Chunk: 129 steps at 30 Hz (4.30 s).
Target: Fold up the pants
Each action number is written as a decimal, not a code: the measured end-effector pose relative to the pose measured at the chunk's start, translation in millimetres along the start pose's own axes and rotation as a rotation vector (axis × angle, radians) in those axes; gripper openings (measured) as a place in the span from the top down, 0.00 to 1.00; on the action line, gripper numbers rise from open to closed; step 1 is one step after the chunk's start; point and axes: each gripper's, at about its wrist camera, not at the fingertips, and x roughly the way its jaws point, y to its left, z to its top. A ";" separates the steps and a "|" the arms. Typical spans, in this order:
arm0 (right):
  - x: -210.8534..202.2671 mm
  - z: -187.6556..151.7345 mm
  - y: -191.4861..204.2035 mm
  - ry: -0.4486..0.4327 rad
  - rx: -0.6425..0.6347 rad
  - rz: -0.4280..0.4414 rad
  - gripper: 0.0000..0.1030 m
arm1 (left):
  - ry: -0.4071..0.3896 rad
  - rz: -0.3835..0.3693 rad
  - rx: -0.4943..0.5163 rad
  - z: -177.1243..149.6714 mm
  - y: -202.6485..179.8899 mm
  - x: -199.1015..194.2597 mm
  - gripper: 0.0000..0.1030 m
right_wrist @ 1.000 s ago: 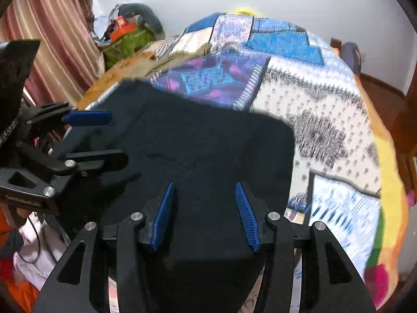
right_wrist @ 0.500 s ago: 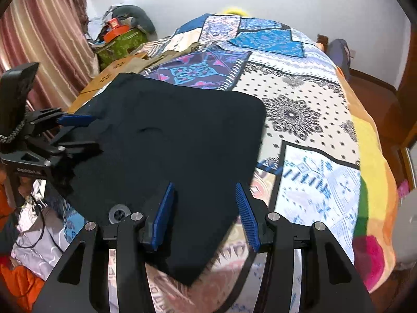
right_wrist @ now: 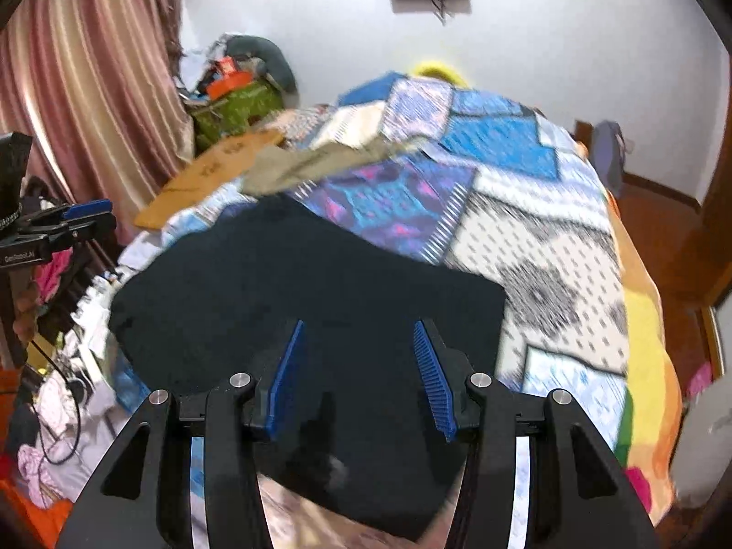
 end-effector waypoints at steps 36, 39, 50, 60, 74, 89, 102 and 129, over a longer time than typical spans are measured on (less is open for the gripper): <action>121.3 19.9 109.3 0.200 -0.143 0.066 0.52 | 0.244 -0.241 -0.615 -138.0 129.1 99.1 0.17; 120.2 17.9 108.6 0.194 -0.132 0.076 0.52 | 0.237 -0.157 -0.593 -127.7 125.2 108.0 0.21; 96.8 23.0 104.8 0.129 -0.090 0.108 0.52 | 0.174 0.053 -0.469 -105.0 121.9 82.9 0.77; 51.0 27.4 66.1 0.016 -0.016 0.065 0.52 | 0.007 0.161 -0.277 -49.3 83.1 29.4 0.80; 9.6 -22.4 -27.5 0.016 0.118 -0.080 0.51 | -0.156 0.029 -0.077 41.4 -12.9 -11.5 0.82; 22.3 -65.2 -59.1 0.046 0.201 -0.001 0.47 | -0.135 -0.252 0.119 102.4 -158.0 13.8 0.96; 22.8 -67.6 -65.2 0.035 0.212 0.027 0.47 | -0.027 -0.285 0.352 73.5 -242.2 47.1 0.95; 9.3 -79.4 -72.9 0.040 0.245 0.032 0.45 | 0.290 -0.170 0.452 4.2 -237.2 142.8 0.74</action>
